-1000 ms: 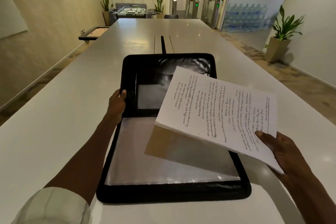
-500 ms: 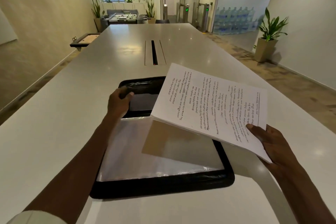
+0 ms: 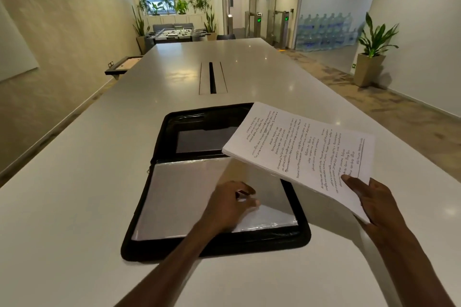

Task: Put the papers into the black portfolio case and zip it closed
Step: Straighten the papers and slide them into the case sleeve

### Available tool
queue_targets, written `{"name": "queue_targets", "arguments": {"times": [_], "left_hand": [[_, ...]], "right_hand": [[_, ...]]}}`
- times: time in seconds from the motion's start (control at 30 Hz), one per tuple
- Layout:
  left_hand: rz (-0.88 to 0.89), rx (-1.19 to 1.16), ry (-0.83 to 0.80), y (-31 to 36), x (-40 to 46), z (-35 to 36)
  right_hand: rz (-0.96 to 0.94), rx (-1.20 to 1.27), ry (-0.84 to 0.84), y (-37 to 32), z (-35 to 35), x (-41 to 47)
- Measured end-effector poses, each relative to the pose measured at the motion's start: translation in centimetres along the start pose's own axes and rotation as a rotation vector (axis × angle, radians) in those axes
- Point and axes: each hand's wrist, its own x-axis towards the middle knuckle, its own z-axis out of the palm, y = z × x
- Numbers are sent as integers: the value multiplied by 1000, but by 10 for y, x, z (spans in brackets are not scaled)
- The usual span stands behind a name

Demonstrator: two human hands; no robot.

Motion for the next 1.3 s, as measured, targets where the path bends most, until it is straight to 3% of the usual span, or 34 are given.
{"name": "queue_targets", "arguments": {"times": [0.23,0.77,0.9,1.13,1.3], "left_hand": [[59,223,57,12,-9,31],[-68,-11,260,23,0,28],[-21,-73,309,31,0,25],[75,40,300,44,-2,26],[111,106,399,49,-6,31]], "right_hand": [[14,41,23,-2,-17,7],[-3,102,58,-15,-56,32],[-39,82,102,-17,-69,43],[-100,32,134,-24,-85,48],[-117,-101,183,-26,-92,48]]}}
